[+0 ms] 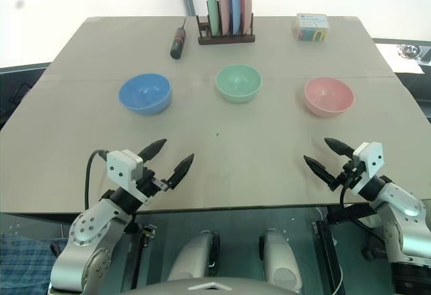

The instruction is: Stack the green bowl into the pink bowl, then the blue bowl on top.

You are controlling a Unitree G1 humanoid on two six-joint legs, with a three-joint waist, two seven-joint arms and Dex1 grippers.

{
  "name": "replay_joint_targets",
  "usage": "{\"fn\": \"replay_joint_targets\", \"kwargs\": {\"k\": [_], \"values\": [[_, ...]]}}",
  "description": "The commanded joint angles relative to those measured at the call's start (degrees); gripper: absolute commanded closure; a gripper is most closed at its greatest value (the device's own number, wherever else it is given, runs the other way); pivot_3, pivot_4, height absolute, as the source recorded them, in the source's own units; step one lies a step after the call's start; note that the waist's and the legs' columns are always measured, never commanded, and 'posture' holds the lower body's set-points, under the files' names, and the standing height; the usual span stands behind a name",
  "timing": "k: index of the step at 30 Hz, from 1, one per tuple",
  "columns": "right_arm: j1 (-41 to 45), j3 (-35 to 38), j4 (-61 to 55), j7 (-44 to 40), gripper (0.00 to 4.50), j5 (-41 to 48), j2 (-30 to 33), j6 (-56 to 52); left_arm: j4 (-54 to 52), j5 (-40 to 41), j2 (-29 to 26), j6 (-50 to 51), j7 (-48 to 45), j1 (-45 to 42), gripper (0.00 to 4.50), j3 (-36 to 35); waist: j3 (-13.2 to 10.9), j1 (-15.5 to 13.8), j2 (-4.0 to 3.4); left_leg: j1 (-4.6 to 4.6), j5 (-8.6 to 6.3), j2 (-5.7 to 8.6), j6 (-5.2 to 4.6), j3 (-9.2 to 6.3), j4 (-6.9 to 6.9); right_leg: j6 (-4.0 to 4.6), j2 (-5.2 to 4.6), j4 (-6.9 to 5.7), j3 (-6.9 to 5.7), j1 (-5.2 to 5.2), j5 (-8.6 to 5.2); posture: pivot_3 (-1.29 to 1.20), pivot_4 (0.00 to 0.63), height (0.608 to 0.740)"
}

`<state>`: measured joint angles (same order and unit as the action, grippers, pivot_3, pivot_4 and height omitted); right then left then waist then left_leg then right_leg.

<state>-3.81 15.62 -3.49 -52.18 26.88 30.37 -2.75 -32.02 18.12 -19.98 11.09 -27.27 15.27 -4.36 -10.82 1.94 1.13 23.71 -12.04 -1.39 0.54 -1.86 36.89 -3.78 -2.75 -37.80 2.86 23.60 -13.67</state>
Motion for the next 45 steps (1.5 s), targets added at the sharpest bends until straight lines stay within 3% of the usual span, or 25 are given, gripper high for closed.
{"fn": "replay_joint_targets", "kwargs": {"k": [1, 4, 8, 12, 20, 30, 33, 38, 41, 43, 45], "values": [[0.3, 0.1, -1.4, 1.3, 0.27, -1.2, 1.2, -0.2, -0.5, 0.3, -0.4, -2.0, -1.2, -0.1, 0.0, 0.3, 0.0, 0.0, 0.0, 0.0, 0.0, 0.0, 0.0, 0.0, 0.0, 0.0, 0.0, 0.0, 0.0, 0.0, 0.0, 0.0, 0.15, 0.74], [2.7, -2.6, -1.7, 8.8, 0.27, -9.5, 4.5, -7.1, -1.0, 2.1, -1.1, -2.5, -3.9, -0.3, 0.0, 0.9, 0.0, 0.1, -0.01, 0.0, 0.0, 0.0, 0.0, 0.01, 0.01, 0.0, 0.0, 0.0, 0.0, 0.0, 0.0, 0.0, 0.15, 0.74], [6.1, -4.3, -2.6, 12.3, 0.27, -13.2, 6.7, -10.3, -2.0, 4.8, -1.8, -2.3, -6.6, -1.2, 0.0, 1.2, 0.1, 0.0, -0.01, -0.01, 0.0, 0.0, 0.0, 0.05, 0.06, 0.01, 0.0, -0.04, 0.06, 0.02, 0.0, 0.0, 0.15, 0.74], [15.8, -7.9, 1.2, 14.9, 0.27, -21.6, 12.0, -11.1, -3.6, 9.8, -2.4, -1.5, -10.1, -3.2, 0.0, 1.6, 0.1, 0.2, -0.04, 0.01, 0.0, 0.0, 0.0, 0.1, 0.12, 0.0, 0.01, -0.05, 0.1, 0.03, 0.01, 0.0, 0.15, 0.74], [33.5, -13.9, 12.5, 10.4, 0.27, -26.3, 15.4, -8.3, -3.6, 10.5, -3.0, -0.8, -10.4, -4.6, 0.0, 3.0, 0.1, 0.2, -0.01, 0.05, 0.0, 0.01, -0.01, 0.03, 0.16, 0.18, 0.02, -0.05, 0.05, 0.0, 0.11, 0.0, 0.15, 0.74], [52.0, -23.0, 39.3, 3.4, 0.27, -30.5, 9.5, -10.1, -3.1, 10.1, -2.8, -0.1, -9.3, -6.7, 0.0, 4.6, 0.1, 0.3, 0.0, 0.06, -0.03, 0.03, -0.05, 0.05, 0.18, 0.23, 0.01, -0.04, 0.08, 0.0, 0.16, 0.0, 0.15, 0.74], [56.5, -24.3, 48.4, 3.5, 0.87, -32.1, 7.5, -9.0, -3.6, 10.1, -3.0, 0.0, -8.9, -6.5, 0.0, 4.6, 0.1, 0.4, -0.01, 0.04, -0.03, 0.03, -0.05, 0.05, 0.16, 0.04, 0.01, -0.05, 0.08, 0.0, 0.27, 0.0, 0.15, 0.74], [60.0, -25.3, 55.0, 3.2, 2.97, -33.9, 6.2, -4.6, -4.4, 10.0, -3.2, -0.1, -8.2, -5.4, 0.0, 4.4, 0.1, 0.4, -0.01, 0.06, -0.03, 0.03, -0.05, 0.05, 0.16, 0.03, 0.01, -0.03, 0.07, 0.0, 0.28, 0.0, 0.15, 0.74], [60.5, -25.2, 55.8, 2.5, 3.99, -33.9, 5.8, -3.7, -4.9, 9.9, -3.3, -0.1, -8.0, -4.8, 0.0, 4.5, 0.1, 0.4, -0.01, 0.05, -0.03, 0.03, -0.06, 0.05, 0.16, 0.03, 0.01, -0.03, 0.07, 0.0, 0.28, 0.0, 0.15, 0.74], [60.2, -25.2, 55.2, 2.1, 4.39, -33.9, 5.7, -3.3, -4.9, 9.9, -3.3, -0.2, -7.9, -4.5, 0.0, 4.4, 0.1, 0.5, -0.02, 0.04, -0.03, 0.03, -0.06, 0.05, 0.16, 0.03, 0.01, -0.04, 0.08, 0.0, 0.28, 0.0, 0.15, 0.74], [59.3, -25.4, 53.6, 1.1, 4.39, -33.7, 5.8, -2.7, -4.9, 9.9, -3.4, -0.3, -7.8, -4.3, 0.0, 4.4, 0.1, 0.5, 0.0, 0.01, -0.03, 0.02, -0.06, 0.05, 0.16, 0.04, 0.02, -0.05, 0.08, -0.01, 0.28, 0.0, 0.15, 0.74]]}}
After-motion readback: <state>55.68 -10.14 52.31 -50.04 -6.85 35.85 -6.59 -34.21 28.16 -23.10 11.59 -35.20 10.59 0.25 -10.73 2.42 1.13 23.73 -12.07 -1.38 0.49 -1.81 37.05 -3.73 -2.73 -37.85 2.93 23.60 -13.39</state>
